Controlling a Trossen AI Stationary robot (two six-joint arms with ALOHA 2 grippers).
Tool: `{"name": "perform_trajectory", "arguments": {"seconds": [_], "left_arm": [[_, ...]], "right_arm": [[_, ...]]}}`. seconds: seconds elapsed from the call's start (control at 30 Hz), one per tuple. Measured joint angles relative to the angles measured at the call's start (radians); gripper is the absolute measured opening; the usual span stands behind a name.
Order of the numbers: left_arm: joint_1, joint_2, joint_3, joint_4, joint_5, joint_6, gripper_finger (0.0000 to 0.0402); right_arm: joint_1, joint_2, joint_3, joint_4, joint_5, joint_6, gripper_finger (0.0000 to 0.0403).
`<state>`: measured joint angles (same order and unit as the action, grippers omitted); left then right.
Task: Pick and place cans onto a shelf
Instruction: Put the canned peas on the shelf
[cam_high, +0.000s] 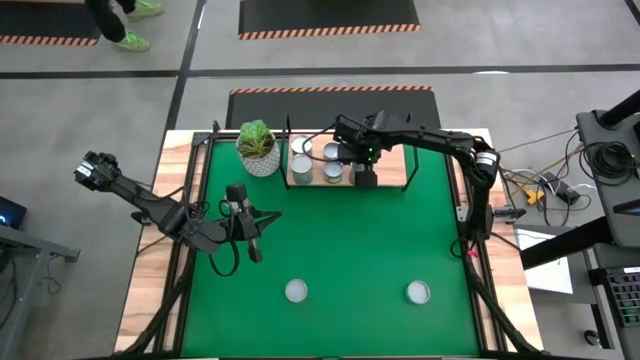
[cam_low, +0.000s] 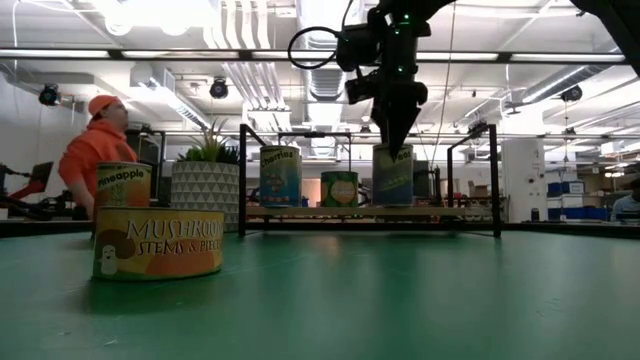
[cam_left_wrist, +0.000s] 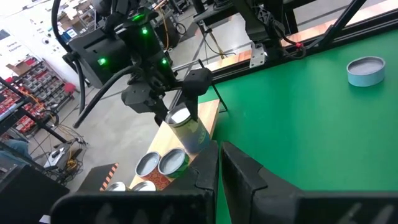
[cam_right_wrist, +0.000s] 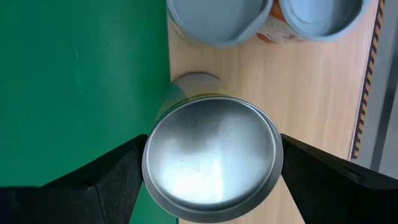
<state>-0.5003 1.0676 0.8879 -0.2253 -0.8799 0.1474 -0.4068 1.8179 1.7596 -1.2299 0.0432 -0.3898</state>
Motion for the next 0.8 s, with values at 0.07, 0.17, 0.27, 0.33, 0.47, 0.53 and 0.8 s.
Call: {"name": "perform_trajectory", "arguments": {"seconds": [0.07, 0.17, 0.27, 0.33, 0.47, 0.53, 0.8], "left_arm": [[0.0, 0.0, 0.0, 0.0, 0.0, 0.0, 0.0], [0.0, 0.0, 0.0, 0.0, 0.0, 0.0, 0.0], [0.0, 0.0, 0.0, 0.0, 0.0, 0.0, 0.0], [0.0, 0.0, 0.0, 0.0, 0.0, 0.0, 0.0], [0.0, 0.0, 0.0, 0.0, 0.0, 0.0, 0.0], [0.0, 0.0, 0.0, 0.0, 0.0, 0.0, 0.0], [0.0, 0.0, 0.0, 0.0, 0.0, 0.0, 0.0]], "right_arm": [[0.0, 0.0, 0.0, 0.003, 0.004, 0.006, 0.0327], [0.0, 0.0, 0.0, 0.011, 0.017, 0.038, 0.0327], [0.0, 0.0, 0.0, 0.005, 0.044, 0.058, 0.0327], [0.0, 0.0, 0.0, 0.005, 0.045, 0.055, 0.0327], [0.0, 0.0, 0.0, 0.004, 0.044, 0.016, 0.0327], [0.0, 0.0, 0.0, 0.004, 0.044, 0.004, 0.0327], [0.0, 0.0, 0.0, 0.004, 0.047, 0.06, 0.0332]]}}
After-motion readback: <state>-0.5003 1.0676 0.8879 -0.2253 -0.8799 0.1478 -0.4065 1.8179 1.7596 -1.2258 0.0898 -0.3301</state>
